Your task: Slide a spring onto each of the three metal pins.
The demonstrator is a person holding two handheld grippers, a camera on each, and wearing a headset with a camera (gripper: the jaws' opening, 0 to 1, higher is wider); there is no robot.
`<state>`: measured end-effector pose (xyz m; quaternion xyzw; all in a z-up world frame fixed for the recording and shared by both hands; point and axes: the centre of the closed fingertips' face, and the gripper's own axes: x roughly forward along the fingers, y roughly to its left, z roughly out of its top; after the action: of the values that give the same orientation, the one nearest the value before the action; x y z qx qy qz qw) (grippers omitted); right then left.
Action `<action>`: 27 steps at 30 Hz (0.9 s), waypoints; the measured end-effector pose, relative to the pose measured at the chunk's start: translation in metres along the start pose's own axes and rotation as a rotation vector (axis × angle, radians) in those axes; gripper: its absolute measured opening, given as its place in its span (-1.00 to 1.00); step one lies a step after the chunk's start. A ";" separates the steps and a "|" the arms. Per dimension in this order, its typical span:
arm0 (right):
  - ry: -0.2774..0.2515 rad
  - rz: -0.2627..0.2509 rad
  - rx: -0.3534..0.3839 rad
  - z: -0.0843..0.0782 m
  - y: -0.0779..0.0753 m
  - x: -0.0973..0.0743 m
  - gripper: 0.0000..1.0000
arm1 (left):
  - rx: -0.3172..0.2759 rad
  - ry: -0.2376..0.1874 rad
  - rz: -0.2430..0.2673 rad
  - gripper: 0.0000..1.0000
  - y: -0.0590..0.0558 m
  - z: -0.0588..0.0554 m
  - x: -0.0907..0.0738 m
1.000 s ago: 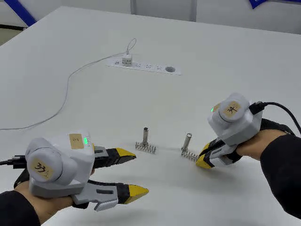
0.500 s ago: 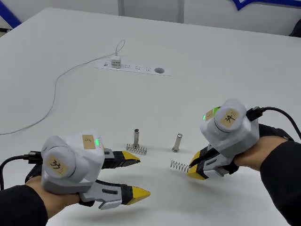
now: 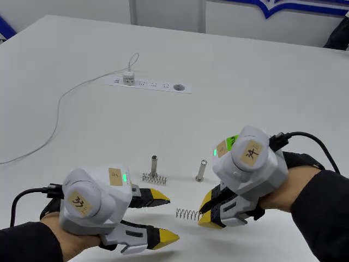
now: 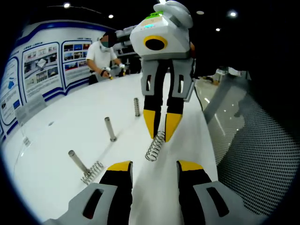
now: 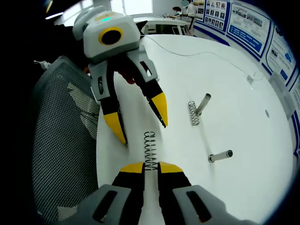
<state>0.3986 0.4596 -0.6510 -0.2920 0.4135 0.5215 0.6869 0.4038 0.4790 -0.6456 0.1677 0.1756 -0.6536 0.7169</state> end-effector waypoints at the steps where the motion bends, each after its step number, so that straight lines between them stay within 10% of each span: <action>1: 0.000 0.003 -0.009 0.002 0.001 0.000 -0.77 | 0.002 -0.002 -0.002 -0.26 0.000 0.001 0.000; 14: -0.005 0.035 -0.081 0.008 0.013 0.003 -0.77 | 0.035 -0.011 -0.055 -0.63 -0.018 0.002 0.004; 27: -0.042 0.044 -0.086 0.020 0.019 0.001 -0.77 | 0.033 0.033 -0.051 -0.59 -0.017 -0.008 0.008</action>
<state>0.3862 0.4817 -0.6414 -0.3009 0.3825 0.5599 0.6706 0.3871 0.4739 -0.6570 0.1858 0.1810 -0.6716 0.6940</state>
